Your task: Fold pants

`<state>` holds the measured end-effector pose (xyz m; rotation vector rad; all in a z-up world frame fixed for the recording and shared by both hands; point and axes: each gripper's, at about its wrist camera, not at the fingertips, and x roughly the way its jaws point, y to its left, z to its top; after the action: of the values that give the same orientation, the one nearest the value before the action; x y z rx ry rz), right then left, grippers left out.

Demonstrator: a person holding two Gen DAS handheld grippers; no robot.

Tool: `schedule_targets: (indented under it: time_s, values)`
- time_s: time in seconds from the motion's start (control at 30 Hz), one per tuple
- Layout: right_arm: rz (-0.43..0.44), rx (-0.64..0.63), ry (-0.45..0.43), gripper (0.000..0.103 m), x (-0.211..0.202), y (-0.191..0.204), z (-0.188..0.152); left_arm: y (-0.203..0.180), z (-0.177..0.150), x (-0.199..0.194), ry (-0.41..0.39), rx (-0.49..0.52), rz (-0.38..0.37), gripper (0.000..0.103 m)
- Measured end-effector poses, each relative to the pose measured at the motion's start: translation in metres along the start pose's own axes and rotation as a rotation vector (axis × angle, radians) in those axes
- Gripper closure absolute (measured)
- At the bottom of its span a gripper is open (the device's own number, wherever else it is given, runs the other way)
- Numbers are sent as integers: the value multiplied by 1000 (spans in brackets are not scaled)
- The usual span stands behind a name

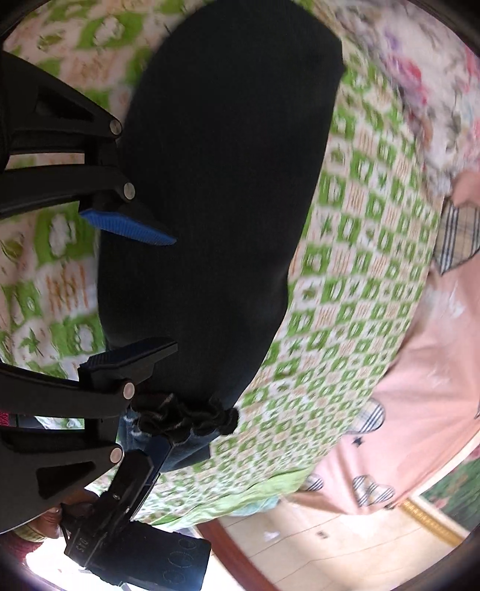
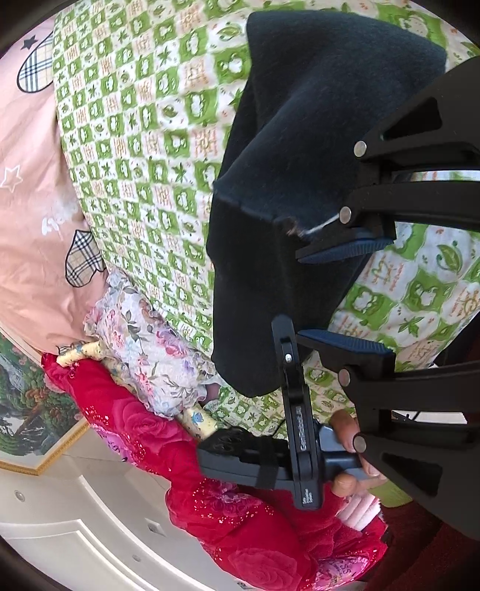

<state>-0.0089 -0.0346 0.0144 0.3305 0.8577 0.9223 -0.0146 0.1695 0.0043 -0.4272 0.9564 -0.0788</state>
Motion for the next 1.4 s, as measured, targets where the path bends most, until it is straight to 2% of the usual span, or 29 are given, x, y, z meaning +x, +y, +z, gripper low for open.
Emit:
schedule_targets:
  time_s: [0.07,0.23,0.37,0.67,0.87,1.4]
  values:
    - [4,-11,3,64,4,4,3,8,-3,-11,-23,-20,22,44]
    - [19,-51,31,64,20,15,13,27,-9,-31,-57,-82,53,43]
    - [23,-74,46,56,34,23,23,47,-11,-43,-75,-147,83,43]
    - [46,-125,90,52,65,40,39,100,-17,-65,-114,-294,141,40]
    - [65,-168,137,51,94,54,54,132,-18,-67,-115,-400,133,39]
    - [78,-310,338,48,196,100,110,170,-1,-46,-112,-528,131,39]
